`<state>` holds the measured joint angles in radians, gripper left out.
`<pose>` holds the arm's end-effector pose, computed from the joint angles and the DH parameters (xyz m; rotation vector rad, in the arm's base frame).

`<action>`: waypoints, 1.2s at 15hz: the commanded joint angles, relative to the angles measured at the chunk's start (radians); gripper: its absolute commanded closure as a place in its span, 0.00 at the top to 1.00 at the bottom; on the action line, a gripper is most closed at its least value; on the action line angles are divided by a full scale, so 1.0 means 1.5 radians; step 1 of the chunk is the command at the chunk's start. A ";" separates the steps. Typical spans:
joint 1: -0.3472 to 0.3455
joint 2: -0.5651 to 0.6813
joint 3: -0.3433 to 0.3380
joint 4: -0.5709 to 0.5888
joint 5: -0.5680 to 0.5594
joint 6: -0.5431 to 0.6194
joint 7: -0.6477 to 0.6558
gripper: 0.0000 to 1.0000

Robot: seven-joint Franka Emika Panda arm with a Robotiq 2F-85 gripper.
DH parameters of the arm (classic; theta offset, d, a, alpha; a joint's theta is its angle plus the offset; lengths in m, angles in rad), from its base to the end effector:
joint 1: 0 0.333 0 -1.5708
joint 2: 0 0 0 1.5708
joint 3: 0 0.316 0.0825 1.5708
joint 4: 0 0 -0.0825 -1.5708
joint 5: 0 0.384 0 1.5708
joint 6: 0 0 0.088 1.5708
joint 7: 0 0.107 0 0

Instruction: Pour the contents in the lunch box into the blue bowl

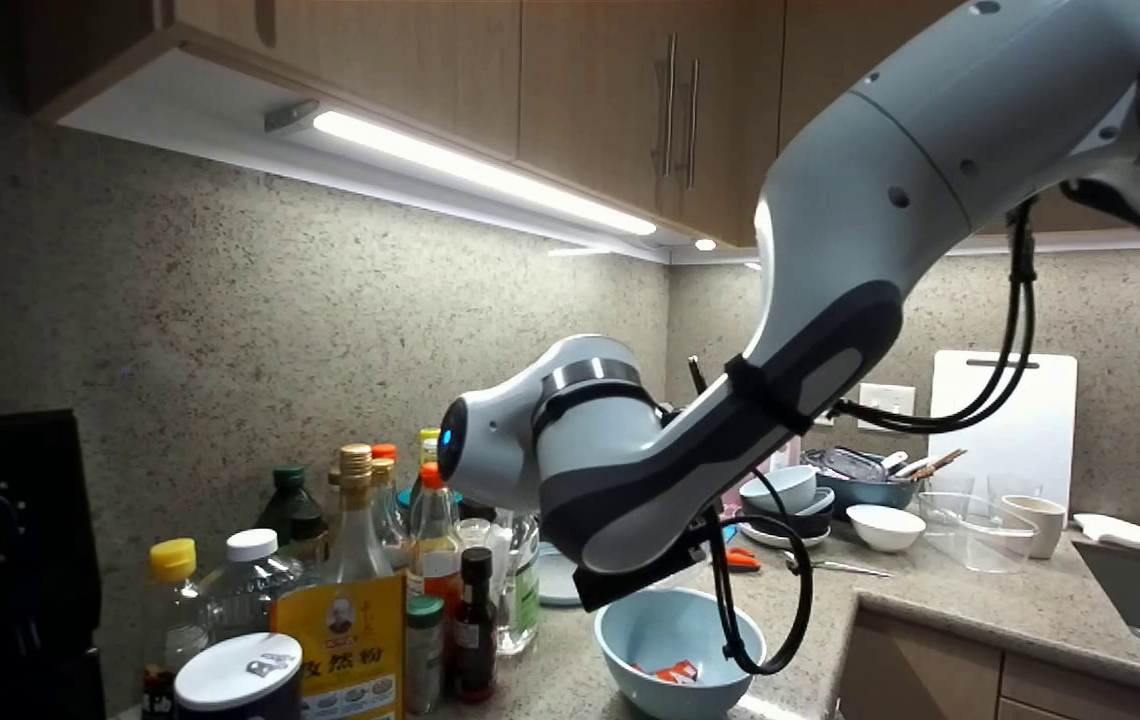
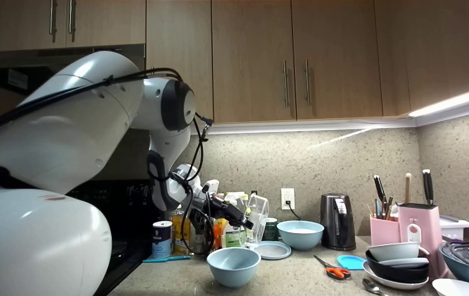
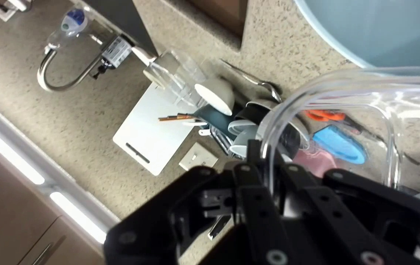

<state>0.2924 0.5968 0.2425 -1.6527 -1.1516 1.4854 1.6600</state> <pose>0.6003 0.2121 0.2806 1.8922 -0.7337 0.6620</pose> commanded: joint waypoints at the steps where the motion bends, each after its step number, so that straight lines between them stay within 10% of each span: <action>1: -0.060 -0.134 0.001 -0.147 0.091 0.141 0.005 0.01; 9: -0.019 -0.082 -0.037 -0.089 0.089 0.142 -0.017 0.01; 18: -0.106 -0.153 -0.084 -0.153 0.242 0.307 -0.017 0.01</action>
<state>0.1802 0.4438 0.1421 -1.8007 -0.8750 1.8455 1.6582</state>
